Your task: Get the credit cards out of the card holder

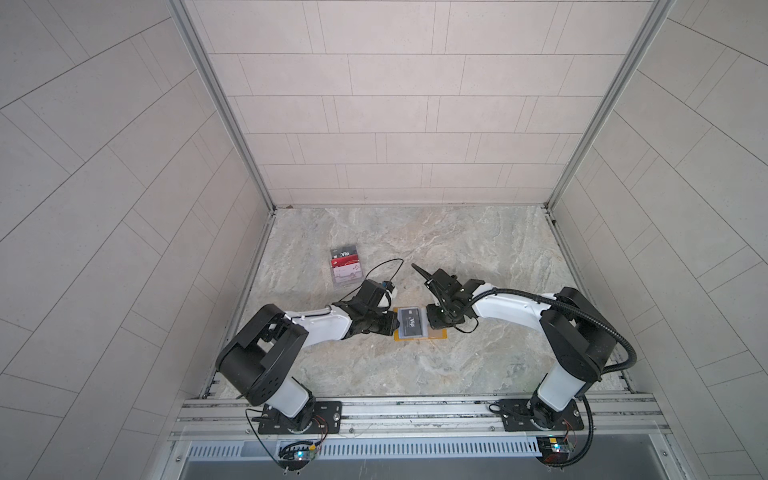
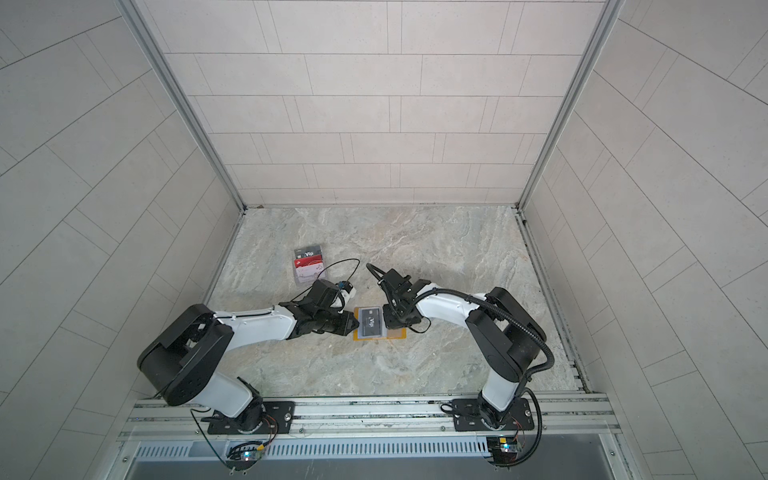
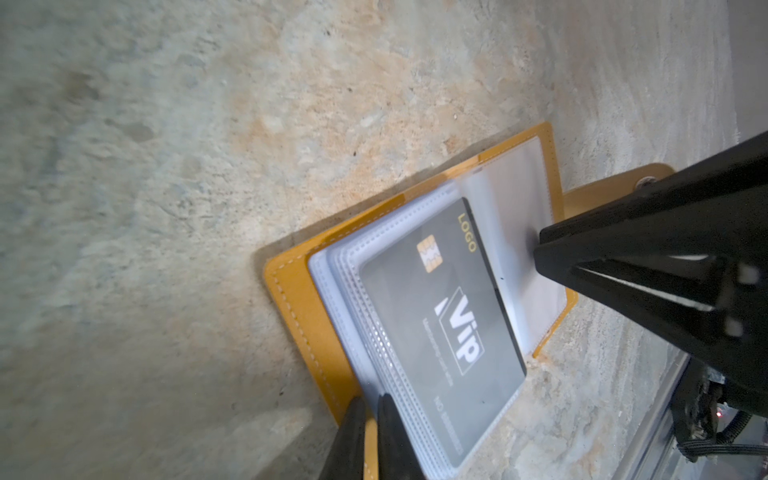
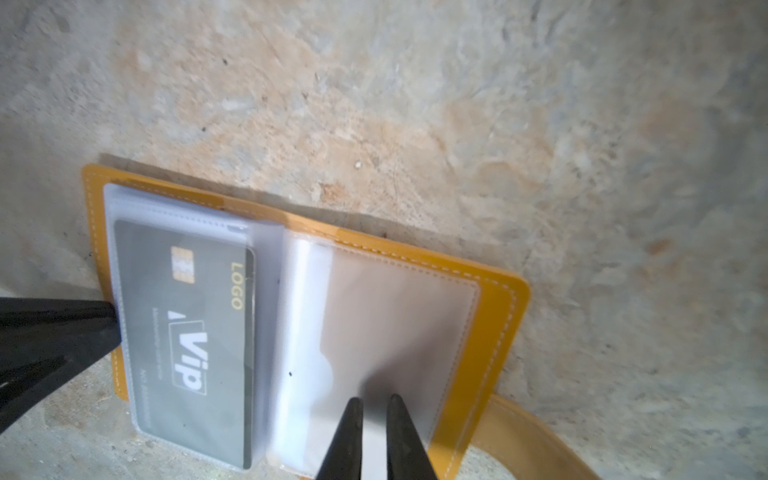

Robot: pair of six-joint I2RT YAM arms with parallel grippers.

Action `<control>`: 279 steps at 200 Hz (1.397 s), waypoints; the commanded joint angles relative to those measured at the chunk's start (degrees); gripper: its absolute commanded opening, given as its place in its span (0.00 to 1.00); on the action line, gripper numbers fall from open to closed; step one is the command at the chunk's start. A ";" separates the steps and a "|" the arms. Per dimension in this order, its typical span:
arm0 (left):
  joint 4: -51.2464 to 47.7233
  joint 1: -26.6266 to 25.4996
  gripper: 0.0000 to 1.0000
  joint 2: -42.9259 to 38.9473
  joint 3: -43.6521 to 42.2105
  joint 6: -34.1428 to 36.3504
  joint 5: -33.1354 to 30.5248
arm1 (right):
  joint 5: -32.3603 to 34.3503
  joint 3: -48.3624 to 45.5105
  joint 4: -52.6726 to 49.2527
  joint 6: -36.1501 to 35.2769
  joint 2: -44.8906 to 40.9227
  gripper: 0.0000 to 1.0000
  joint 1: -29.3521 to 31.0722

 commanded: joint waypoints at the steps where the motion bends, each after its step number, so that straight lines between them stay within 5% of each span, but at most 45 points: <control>1: -2.79 -0.07 0.13 0.15 1.16 0.05 -1.55 | 0.35 0.52 -2.41 -1.47 -2.91 0.18 -0.37; 68: -4.37 -0.02 0.10 -1.76 3.40 -0.01 0.25 | -17.11 -2.09 8.16 -2.74 -6.56 0.44 -2.31; 279: -6.32 -0.76 0.02 0.76 2.40 -0.70 -3.16 | -30.72 -14.31 36.65 3.91 0.29 0.38 -6.31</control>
